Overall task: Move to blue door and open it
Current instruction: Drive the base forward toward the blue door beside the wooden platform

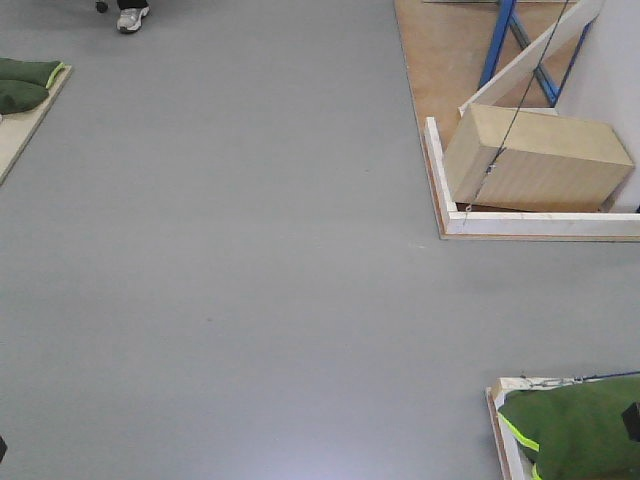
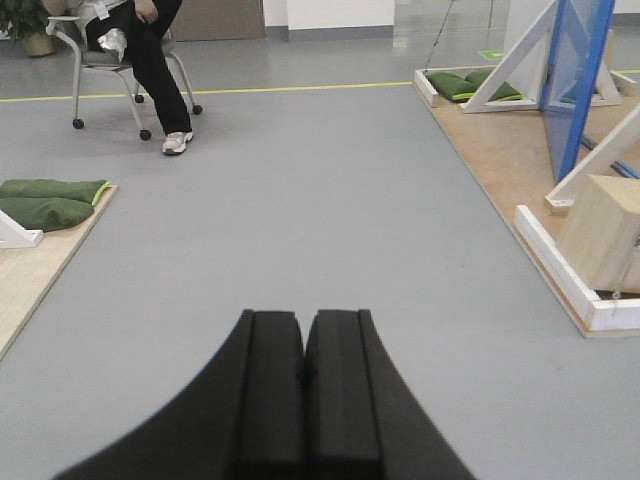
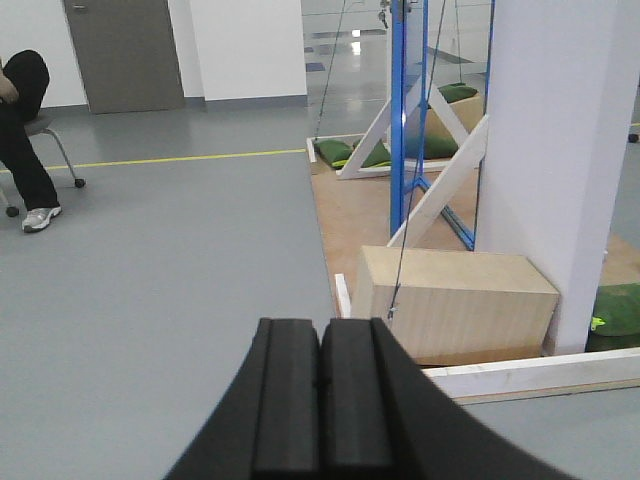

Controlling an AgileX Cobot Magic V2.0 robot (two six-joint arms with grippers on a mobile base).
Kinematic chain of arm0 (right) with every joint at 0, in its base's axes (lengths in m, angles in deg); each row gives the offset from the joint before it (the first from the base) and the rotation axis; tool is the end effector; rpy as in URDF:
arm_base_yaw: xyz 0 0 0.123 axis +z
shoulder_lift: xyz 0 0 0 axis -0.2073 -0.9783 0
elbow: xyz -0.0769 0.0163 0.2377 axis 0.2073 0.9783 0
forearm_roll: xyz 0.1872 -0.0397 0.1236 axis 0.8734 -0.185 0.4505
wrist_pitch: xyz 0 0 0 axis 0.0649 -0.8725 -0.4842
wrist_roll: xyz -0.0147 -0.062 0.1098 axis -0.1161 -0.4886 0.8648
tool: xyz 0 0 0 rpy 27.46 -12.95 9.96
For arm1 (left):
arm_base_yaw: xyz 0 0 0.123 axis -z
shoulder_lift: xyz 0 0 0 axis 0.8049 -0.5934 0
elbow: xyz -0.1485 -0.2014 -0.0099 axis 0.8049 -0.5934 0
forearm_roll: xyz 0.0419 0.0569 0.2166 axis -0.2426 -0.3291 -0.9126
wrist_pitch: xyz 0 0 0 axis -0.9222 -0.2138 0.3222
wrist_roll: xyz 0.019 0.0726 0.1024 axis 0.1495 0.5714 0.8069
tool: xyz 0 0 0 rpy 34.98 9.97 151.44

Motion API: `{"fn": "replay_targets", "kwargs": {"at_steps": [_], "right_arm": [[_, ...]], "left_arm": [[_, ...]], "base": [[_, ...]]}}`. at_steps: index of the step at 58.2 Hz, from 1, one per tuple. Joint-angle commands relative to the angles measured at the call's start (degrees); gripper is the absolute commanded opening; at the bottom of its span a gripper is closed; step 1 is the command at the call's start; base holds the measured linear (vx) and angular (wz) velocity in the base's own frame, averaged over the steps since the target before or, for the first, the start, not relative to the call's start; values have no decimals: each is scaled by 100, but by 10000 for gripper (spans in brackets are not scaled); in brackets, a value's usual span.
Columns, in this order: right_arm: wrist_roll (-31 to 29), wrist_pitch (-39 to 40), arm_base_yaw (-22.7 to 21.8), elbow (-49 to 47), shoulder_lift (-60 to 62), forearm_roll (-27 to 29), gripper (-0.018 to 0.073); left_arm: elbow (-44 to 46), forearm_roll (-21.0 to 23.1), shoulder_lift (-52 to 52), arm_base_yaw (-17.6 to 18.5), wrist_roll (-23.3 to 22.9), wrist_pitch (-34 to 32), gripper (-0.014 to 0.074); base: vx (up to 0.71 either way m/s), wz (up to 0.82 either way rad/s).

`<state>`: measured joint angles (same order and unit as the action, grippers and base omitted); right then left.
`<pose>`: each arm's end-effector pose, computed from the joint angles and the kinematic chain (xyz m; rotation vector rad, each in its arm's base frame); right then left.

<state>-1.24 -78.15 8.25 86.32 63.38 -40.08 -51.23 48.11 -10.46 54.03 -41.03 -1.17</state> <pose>0.1024 -0.0095 0.1841 0.1125 1.6802 -0.0313 0.1011 0.0015 0.1755 0.0341 1.7579 0.0436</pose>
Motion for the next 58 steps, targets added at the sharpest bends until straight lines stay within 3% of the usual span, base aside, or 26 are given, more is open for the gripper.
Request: {"fn": "replay_targets", "kwargs": {"at_steps": [1,10,58], "right_arm": [[3,469,-61,16,109,-25,11],[3,469,-280,16,109,-25,11],[3,471,-189,16,104,-25,11]], "left_arm": [[149,15,103,8,-39,-401,73],[149,15,103,8,-39,-401,73],[149,15,96,1,-39,-400,73]], "base": [[27,10],[29,10],[40,-2]]}}
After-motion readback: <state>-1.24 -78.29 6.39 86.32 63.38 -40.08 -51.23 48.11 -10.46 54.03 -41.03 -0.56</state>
